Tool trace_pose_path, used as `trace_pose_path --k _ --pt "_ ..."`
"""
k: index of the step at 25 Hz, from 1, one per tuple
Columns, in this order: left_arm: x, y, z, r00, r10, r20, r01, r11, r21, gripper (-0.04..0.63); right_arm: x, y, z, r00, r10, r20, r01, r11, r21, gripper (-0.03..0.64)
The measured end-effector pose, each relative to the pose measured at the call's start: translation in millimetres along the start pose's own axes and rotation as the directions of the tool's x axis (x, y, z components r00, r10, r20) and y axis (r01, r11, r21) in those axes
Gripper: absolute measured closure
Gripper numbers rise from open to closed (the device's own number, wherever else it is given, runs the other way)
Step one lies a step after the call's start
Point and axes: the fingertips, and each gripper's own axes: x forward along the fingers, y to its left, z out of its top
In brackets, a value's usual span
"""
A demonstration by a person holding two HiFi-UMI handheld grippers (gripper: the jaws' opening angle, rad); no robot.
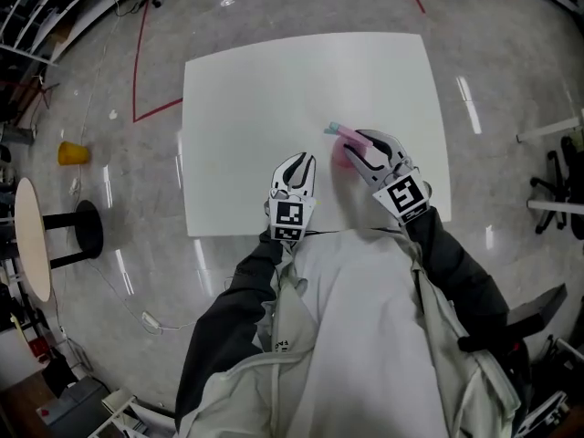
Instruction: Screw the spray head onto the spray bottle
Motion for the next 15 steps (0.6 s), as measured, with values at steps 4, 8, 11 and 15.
trace_pose_path --k 4,8,11,15 --pt "4 11 0 0.998 0.067 -0.005 -0.068 0.998 -0.018 0.589 10 8 -10 0.999 -0.023 0.043 0.024 1.0 -0.009 0.494" --pt "8 13 -1 0.997 0.074 -0.003 -0.074 0.997 -0.032 0.589 8 5 -16 0.997 -0.034 0.069 0.029 0.997 0.065 0.447" --pt "6 17 -3 0.997 0.077 -0.005 -0.077 0.995 -0.062 0.589 -5 2 -22 0.997 -0.045 0.065 0.038 0.994 0.105 0.414" --pt "4 18 -5 0.998 0.062 -0.012 -0.063 0.993 -0.101 0.589 -27 -6 -42 0.996 -0.087 -0.005 0.087 0.989 0.116 0.416"
